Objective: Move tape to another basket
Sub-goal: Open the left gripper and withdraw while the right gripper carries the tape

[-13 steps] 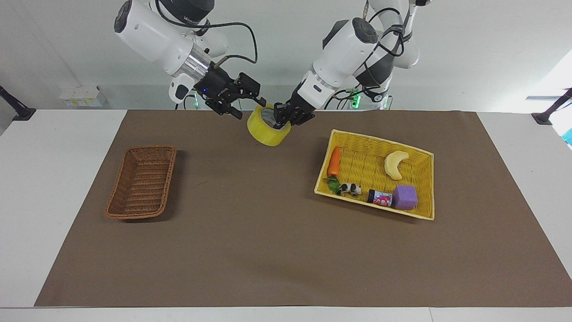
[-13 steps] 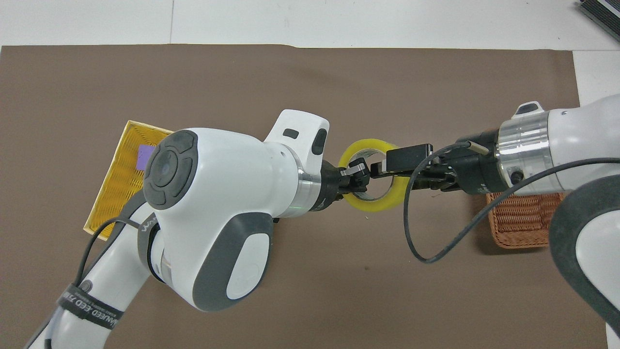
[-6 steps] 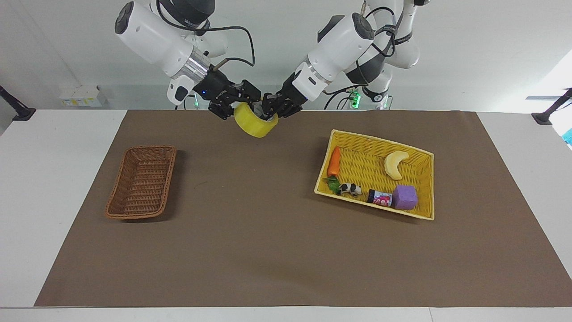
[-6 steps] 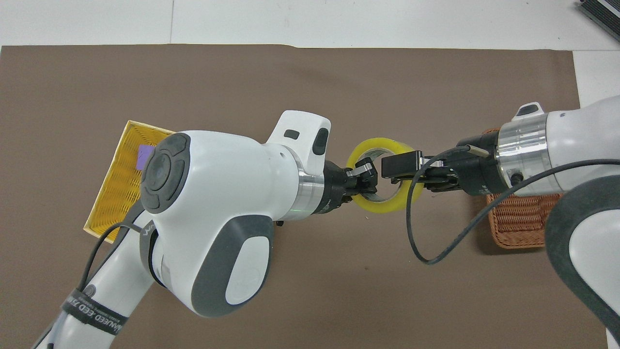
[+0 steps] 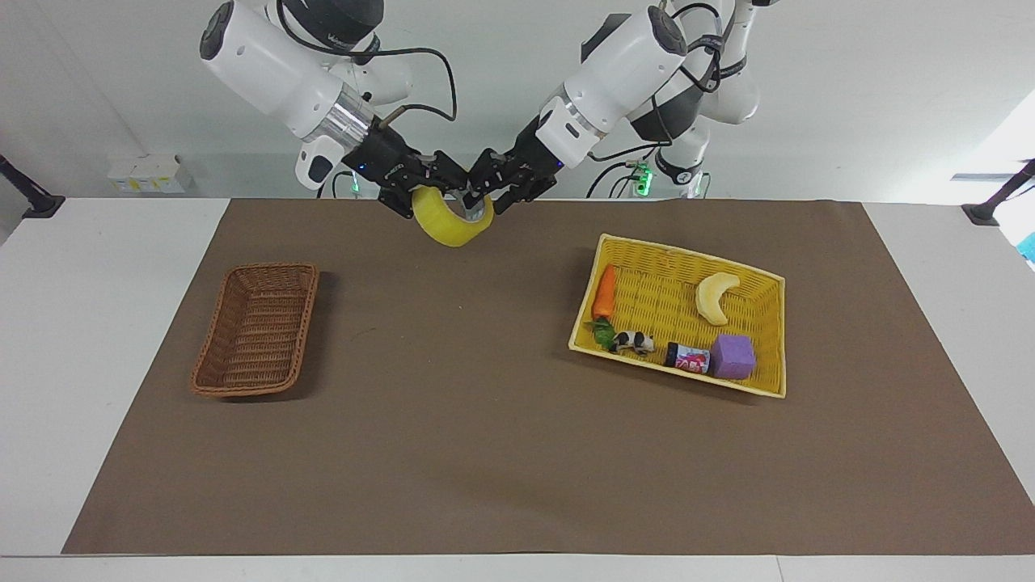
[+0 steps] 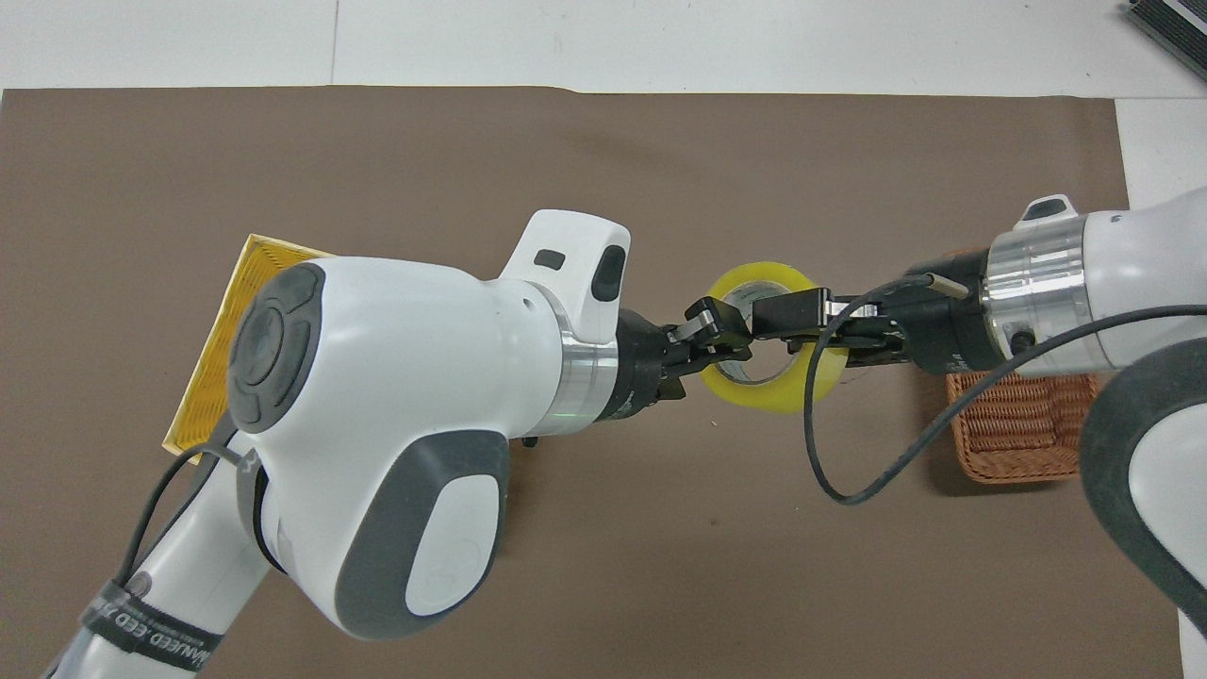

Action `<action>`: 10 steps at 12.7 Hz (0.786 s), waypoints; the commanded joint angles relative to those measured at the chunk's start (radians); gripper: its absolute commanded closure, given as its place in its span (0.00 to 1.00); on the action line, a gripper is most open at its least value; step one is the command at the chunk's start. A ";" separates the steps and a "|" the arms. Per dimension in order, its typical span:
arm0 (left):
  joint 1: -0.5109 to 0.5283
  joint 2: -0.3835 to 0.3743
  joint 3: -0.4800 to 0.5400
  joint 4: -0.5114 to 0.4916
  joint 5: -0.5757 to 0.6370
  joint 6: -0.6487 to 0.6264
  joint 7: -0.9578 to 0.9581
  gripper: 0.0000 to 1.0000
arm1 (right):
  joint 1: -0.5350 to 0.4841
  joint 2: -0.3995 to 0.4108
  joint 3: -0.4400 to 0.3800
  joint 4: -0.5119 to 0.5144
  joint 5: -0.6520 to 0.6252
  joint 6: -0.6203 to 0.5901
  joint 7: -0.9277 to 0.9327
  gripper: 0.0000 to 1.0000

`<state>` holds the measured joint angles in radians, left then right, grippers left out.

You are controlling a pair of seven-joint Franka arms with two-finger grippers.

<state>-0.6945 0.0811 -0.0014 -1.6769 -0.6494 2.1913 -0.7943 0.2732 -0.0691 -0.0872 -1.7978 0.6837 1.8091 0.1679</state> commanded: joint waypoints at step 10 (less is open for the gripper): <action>0.188 -0.026 -0.002 0.009 0.175 -0.165 0.093 0.00 | -0.063 -0.009 0.014 -0.006 0.007 -0.013 -0.082 1.00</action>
<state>-0.5608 0.0603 0.0026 -1.6721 -0.5120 2.0912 -0.7598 0.2357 -0.0689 -0.0808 -1.8014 0.6836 1.8077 0.1211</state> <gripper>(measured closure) 0.000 1.000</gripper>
